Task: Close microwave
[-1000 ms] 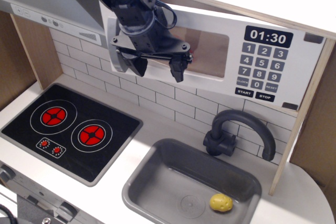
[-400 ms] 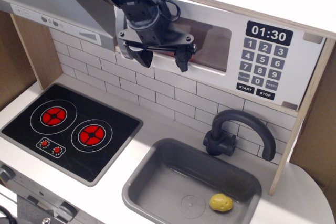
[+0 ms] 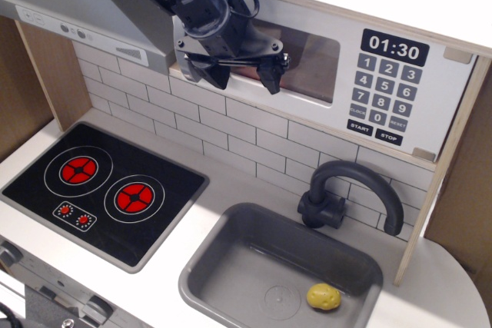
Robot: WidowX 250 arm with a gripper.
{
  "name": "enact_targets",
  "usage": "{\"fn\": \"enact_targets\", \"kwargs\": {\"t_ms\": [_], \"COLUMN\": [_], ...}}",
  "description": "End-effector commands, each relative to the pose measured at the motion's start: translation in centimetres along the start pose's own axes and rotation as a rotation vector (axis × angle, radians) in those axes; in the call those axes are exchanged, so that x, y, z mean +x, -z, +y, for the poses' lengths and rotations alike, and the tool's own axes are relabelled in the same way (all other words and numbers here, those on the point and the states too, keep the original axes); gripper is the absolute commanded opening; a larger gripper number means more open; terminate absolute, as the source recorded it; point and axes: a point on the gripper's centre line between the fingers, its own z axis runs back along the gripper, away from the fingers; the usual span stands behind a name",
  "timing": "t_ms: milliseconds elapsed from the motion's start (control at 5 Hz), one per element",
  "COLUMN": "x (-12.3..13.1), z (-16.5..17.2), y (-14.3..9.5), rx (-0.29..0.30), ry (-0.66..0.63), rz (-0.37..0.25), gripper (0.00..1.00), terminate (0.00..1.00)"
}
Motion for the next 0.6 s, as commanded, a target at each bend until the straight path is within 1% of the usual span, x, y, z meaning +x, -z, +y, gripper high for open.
{"fn": "enact_targets", "kwargs": {"t_ms": [0,200,400], "x": [1.9,2.3,1.2], "z": [0.1,0.2,0.6], "y": [-0.3,0.5,-0.3], "rx": [0.000,0.000,0.017], "ry": [0.004,-0.002,0.008], "rz": [-0.060,-0.079,-0.064], "gripper": [1.00,1.00,1.00], "terminate": [0.00,0.00,0.00]}}
